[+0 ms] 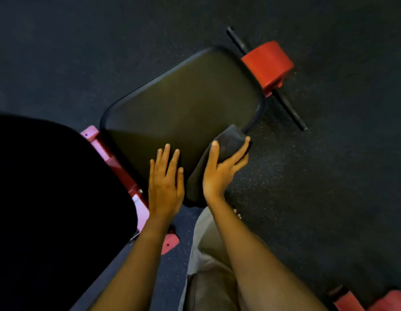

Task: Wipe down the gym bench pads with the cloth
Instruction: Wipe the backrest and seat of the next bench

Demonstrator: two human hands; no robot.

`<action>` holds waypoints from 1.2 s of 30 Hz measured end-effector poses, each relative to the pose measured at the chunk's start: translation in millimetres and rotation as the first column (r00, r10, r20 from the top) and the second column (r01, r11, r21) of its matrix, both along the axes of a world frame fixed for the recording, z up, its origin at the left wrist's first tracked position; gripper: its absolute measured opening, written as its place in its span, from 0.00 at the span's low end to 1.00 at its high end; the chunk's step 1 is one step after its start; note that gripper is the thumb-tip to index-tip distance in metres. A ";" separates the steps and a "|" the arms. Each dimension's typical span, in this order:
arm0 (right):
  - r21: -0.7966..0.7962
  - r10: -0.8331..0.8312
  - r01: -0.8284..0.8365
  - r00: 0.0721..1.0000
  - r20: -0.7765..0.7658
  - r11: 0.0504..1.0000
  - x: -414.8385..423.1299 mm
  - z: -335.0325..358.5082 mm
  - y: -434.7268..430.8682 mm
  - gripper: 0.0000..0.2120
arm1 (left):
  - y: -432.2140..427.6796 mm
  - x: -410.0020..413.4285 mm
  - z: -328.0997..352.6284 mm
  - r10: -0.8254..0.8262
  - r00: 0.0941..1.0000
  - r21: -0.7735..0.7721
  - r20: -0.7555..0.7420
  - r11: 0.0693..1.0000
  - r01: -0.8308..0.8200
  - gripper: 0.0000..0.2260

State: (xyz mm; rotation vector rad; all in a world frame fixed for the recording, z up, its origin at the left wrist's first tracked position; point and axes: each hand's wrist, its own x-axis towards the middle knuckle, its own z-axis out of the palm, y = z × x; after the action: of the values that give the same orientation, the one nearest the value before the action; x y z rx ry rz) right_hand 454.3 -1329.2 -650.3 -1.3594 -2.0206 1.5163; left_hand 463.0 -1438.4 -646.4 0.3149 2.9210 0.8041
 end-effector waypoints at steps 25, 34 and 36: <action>0.573 0.669 -0.820 0.422 0.612 -0.007 -5.9 14.6 18.3 0.29 | 2.6 12.3 -3.2 0.362 0.932 0.035 0.004 0.932 -0.362 0.25; 0.513 0.690 -0.847 0.290 0.664 -0.137 -170.5 25.3 28.9 0.29 | 8.0 -52.7 -4.2 0.379 0.925 0.024 -0.020 0.925 -0.379 0.25; 0.530 0.609 -0.848 0.420 0.673 -0.002 -181.8 28.1 59.7 0.28 | 17.2 -67.2 -0.2 0.410 0.912 0.042 -0.001 0.911 -0.410 0.24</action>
State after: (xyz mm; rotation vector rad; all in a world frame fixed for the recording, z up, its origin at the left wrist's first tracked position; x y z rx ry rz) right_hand 272.5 -1269.5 -622.2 0.1235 -3.2241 0.1427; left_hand 395.8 -1421.2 -646.6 -0.3102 3.0229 0.9094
